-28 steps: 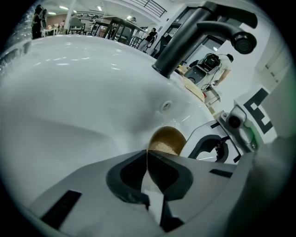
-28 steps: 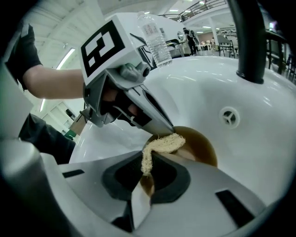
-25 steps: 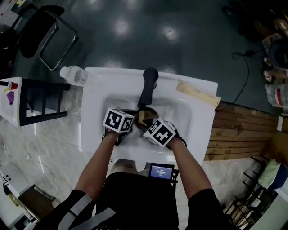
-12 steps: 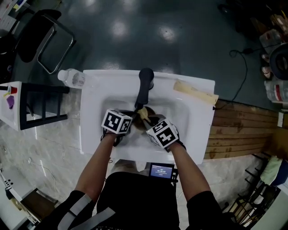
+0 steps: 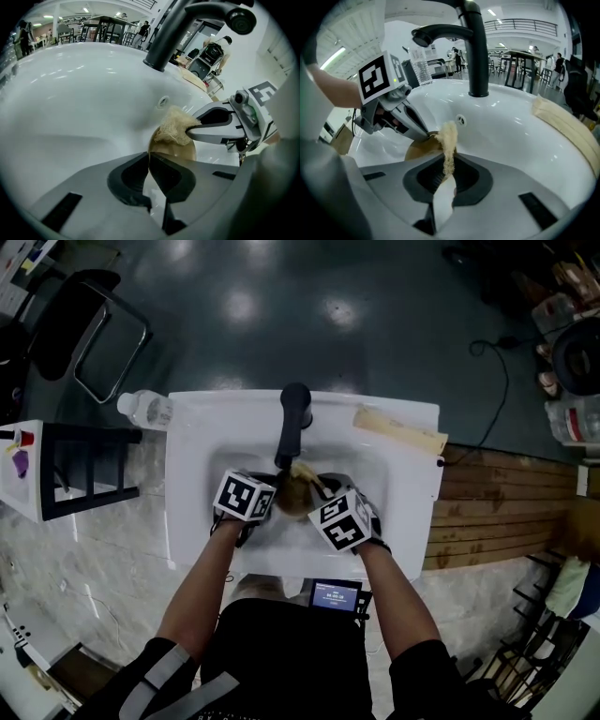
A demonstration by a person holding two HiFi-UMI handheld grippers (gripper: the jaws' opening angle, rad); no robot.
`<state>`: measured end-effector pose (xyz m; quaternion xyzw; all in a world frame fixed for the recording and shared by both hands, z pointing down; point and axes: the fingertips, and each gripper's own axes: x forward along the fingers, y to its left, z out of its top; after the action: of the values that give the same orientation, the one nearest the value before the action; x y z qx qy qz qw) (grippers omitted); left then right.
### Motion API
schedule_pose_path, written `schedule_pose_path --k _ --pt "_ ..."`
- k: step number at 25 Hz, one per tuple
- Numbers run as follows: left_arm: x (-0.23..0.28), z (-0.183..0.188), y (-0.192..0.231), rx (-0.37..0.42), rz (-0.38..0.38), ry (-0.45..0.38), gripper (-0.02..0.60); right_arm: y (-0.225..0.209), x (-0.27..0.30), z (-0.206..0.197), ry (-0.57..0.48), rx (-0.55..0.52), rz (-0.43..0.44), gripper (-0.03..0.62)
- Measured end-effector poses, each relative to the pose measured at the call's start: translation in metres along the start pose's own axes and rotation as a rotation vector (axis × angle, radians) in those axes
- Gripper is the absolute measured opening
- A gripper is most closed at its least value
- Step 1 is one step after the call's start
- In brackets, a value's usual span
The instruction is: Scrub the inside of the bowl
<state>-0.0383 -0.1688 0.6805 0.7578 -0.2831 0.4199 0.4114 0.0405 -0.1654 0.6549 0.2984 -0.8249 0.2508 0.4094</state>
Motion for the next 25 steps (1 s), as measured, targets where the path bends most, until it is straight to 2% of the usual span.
schedule_pose_path --k 4,8,17,25 --pt "0.000 0.002 0.000 -0.005 -0.001 -0.008 0.014 0.011 -0.004 -0.005 0.049 -0.176 0.009 0.040" --pt "0.001 0.003 0.000 -0.012 -0.007 -0.012 0.012 0.024 -0.004 -0.014 0.100 -0.279 0.059 0.040" --pt "0.001 0.004 0.000 -0.023 -0.014 -0.005 0.012 0.058 0.004 -0.025 0.161 -0.365 0.168 0.040" --pt "0.000 0.003 0.002 -0.063 -0.014 0.004 0.012 0.085 0.014 -0.028 0.191 -0.449 0.247 0.040"
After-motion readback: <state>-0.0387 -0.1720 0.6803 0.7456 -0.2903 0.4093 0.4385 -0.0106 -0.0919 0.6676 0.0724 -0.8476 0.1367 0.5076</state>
